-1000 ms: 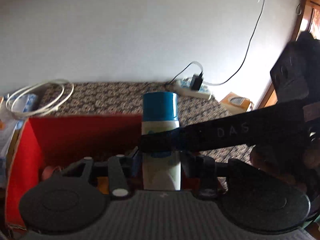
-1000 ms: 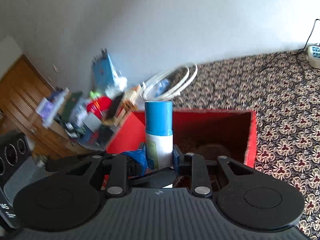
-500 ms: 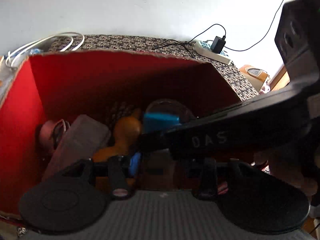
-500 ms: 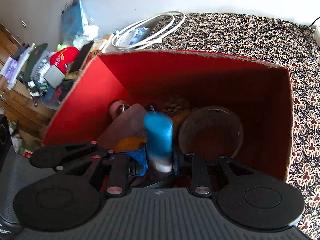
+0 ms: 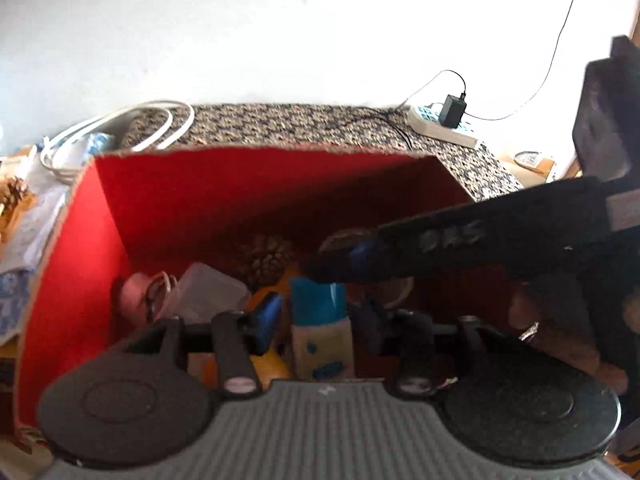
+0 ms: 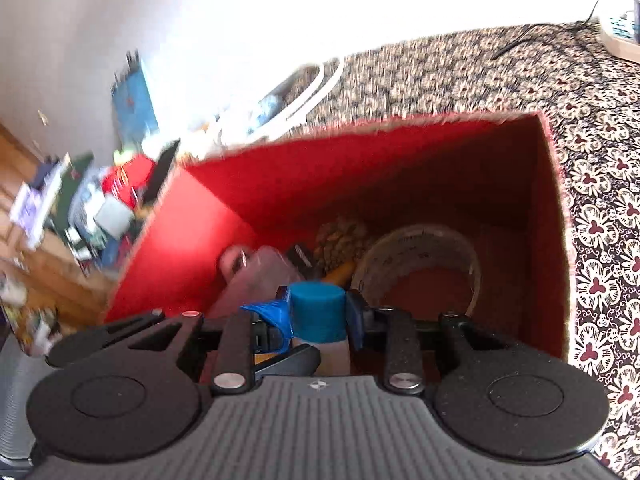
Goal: Organize rigid objects
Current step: 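Lower the bottle upright into the red box and open the right tool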
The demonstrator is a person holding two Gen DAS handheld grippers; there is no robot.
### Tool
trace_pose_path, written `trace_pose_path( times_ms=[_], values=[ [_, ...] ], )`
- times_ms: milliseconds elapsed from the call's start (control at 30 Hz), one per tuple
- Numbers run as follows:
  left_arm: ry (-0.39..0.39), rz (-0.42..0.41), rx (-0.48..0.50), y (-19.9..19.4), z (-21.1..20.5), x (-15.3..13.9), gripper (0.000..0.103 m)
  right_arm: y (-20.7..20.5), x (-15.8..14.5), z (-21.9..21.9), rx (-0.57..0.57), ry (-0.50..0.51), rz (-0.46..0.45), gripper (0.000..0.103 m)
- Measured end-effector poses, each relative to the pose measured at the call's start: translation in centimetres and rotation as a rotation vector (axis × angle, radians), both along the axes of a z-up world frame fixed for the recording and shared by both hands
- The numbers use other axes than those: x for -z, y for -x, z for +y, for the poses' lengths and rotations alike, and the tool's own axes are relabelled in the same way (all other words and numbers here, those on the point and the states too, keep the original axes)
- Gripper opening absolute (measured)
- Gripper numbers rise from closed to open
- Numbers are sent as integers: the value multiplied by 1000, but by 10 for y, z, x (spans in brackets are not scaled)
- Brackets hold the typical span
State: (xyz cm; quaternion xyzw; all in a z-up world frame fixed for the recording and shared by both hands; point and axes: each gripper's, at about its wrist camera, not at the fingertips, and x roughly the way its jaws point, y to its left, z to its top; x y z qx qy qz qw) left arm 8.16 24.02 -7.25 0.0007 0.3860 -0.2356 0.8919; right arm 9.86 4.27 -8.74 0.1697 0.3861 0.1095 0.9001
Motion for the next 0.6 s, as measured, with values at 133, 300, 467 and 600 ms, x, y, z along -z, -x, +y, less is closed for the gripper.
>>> trace_pose_path(
  times_ms=[133, 300, 467, 600],
  values=[
    [-32, -15, -35, 3, -5, -9, 44, 19, -11, -5, 41, -47, -81, 14],
    [-115, -50, -71, 13, -15, -22, 47, 46, -25, -2, 92, 17, -166, 14],
    [-169, -58, -87, 24, -24, -33, 52, 68, -34, 0, 124, 96, -215, 14],
    [-192, -48, -101, 31, -27, -38, 54, 82, -39, 2, 137, 152, -241, 14]
  ],
)
